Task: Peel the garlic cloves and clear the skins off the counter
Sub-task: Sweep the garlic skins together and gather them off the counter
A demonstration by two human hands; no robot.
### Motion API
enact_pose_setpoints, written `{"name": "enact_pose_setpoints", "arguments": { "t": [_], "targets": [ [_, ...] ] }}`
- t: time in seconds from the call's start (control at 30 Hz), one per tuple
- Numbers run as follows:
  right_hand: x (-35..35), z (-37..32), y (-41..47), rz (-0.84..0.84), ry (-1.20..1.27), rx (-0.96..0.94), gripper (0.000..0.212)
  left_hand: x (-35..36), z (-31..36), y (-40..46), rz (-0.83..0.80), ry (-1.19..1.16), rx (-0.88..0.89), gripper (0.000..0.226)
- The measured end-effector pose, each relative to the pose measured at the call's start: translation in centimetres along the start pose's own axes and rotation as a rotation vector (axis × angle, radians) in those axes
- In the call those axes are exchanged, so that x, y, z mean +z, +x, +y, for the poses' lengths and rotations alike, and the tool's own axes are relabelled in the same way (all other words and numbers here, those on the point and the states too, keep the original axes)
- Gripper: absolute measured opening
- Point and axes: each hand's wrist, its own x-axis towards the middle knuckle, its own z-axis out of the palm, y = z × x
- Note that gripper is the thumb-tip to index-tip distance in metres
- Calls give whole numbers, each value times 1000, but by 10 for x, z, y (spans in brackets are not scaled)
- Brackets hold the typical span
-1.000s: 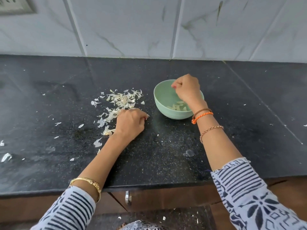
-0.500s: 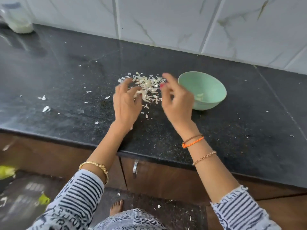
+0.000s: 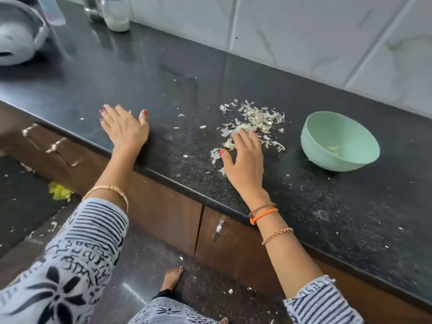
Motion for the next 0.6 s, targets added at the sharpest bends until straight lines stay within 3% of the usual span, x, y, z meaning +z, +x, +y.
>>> {"name": "enact_pose_setpoints", "arguments": {
  "t": [0.07, 0.17, 0.23, 0.33, 0.5, 0.6],
  "targets": [
    [6, 0, 3, 17, -15, -12, 46, 6, 8, 4, -76, 27, 6, 68],
    [7, 0, 6, 59, -6, -13, 42, 25, 46, -14, -191, -47, 192, 59],
    [5, 4, 6, 110, -11, 5, 40, 37, 80, -39, -317, -210, 332, 51],
    [-3, 18, 7, 138, -89, 79, 46, 39, 114, -72, -527, -524, 403, 39],
    [-25, 33, 1, -97, -135, 357, 91, 47, 113, -69, -460, -496, 546, 44],
    [-26, 25, 2, -227, -124, 373, 120, 46, 119, -69, -732, -687, 435, 66]
  ]
}}
